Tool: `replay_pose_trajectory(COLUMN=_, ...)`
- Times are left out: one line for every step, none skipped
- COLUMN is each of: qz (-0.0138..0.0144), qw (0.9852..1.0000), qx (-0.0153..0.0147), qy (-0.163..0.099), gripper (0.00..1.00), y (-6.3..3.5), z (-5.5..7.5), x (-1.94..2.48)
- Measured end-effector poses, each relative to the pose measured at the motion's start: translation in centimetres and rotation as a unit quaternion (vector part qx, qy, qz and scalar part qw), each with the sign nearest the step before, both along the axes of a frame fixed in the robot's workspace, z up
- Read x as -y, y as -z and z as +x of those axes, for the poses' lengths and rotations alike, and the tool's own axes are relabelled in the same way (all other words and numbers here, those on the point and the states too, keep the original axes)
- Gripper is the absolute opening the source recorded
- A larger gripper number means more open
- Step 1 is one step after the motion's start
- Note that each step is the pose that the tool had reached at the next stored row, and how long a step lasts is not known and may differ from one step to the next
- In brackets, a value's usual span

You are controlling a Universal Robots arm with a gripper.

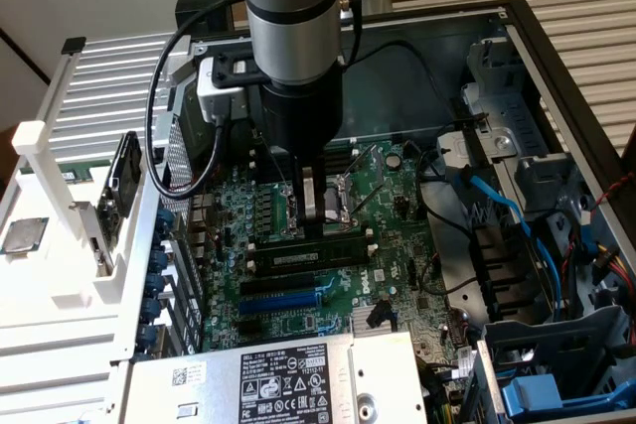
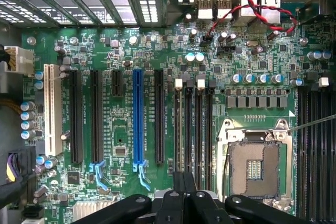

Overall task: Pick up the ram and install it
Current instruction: 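Press down the ram until it locks into place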

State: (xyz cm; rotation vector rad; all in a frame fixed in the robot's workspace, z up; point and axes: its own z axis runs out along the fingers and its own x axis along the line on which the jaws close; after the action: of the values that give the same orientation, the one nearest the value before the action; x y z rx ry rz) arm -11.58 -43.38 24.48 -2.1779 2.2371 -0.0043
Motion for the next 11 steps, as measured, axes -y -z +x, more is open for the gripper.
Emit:
replay_pose_trajectory(qz=-0.0001, qw=1.0000, qx=0.0000, qy=0.000, gripper=0.10, y=0.08, z=-0.05, x=-0.06)
replay_pose_trajectory(qz=-0.0003, qw=1.0000, qx=0.0000, qy=0.000, gripper=0.10, y=0.15, z=-0.08, x=-0.11)
replay_pose_trajectory(qz=-0.0004, qw=1.0000, qx=0.0000, qy=0.000, gripper=0.10, y=0.24, z=-0.09, x=-0.17)
replay_pose_trajectory(qz=-0.0006, qw=1.0000, qx=0.0000, qy=0.000, gripper=0.10, y=0.31, z=-0.09, x=-0.25)
replay_pose_trajectory(qz=-0.0005, qw=1.0000, qx=0.0000, qy=0.000, gripper=0.10, y=0.35, z=-0.08, x=-0.28)
replay_pose_trajectory(qz=-0.0006, qw=1.0000, qx=0.0000, qy=0.000, gripper=0.10, y=0.38, z=-0.08, x=-0.28)
replay_pose_trajectory(qz=-0.0007, qw=1.0000, qx=0.0000, qy=0.000, gripper=0.10, y=0.43, z=-0.09, x=-0.28)
replay_pose_trajectory(qz=-0.0008, qw=1.0000, qx=0.0000, qy=0.000, gripper=0.10, y=0.46, z=-0.09, x=-0.28)
replay_pose_trajectory(qz=-0.0010, qw=1.0000, qx=-0.0001, qy=0.000, gripper=0.10, y=0.48, z=-0.09, x=-0.28)
replay_pose_trajectory(qz=-0.0009, qw=1.0000, qx=-0.0001, qy=0.000, gripper=0.10, y=0.54, z=-0.09, x=-0.29)
replay_pose_trajectory(qz=-0.0012, qw=1.0000, qx=-0.0001, qy=0.000, gripper=0.10, y=0.58, z=-0.09, x=-0.29)
